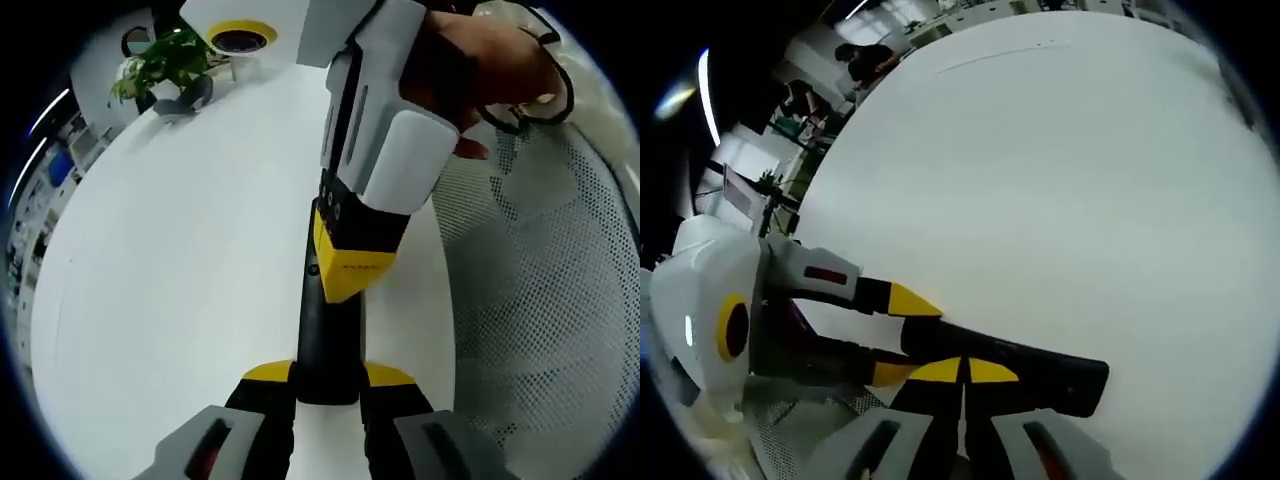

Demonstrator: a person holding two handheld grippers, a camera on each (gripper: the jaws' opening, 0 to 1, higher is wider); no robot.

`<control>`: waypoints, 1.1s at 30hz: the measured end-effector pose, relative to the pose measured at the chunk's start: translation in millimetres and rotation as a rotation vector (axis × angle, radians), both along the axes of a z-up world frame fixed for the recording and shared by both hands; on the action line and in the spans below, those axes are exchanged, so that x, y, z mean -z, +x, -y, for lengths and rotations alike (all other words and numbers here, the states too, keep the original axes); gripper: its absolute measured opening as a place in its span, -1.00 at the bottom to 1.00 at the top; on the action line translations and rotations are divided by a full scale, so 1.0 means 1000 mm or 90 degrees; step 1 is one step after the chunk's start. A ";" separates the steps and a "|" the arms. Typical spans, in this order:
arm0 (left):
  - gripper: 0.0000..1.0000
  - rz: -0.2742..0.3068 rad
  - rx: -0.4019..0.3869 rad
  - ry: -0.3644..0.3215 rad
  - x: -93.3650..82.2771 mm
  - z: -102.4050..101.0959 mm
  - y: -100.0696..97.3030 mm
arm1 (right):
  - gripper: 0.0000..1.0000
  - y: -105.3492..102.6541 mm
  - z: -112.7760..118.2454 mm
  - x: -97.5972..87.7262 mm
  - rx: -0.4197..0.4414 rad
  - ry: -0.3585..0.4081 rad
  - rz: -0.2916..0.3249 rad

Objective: Press the specified remote control buttons in sequence, fully releasing each button before pressing the next.

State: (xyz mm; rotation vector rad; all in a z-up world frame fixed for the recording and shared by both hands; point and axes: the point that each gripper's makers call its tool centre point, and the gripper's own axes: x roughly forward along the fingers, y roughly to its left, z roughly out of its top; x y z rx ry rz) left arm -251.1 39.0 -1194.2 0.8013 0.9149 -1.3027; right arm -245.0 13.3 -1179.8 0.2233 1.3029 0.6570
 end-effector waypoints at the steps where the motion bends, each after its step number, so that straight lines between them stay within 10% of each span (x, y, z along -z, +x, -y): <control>1: -0.55 0.000 0.000 0.001 0.000 0.000 0.000 | -1.00 0.000 -0.001 0.000 -0.003 -0.002 0.000; 33: -0.55 0.002 -0.009 -0.006 0.000 0.000 0.000 | -1.00 0.002 -0.004 0.006 -0.015 0.007 -0.003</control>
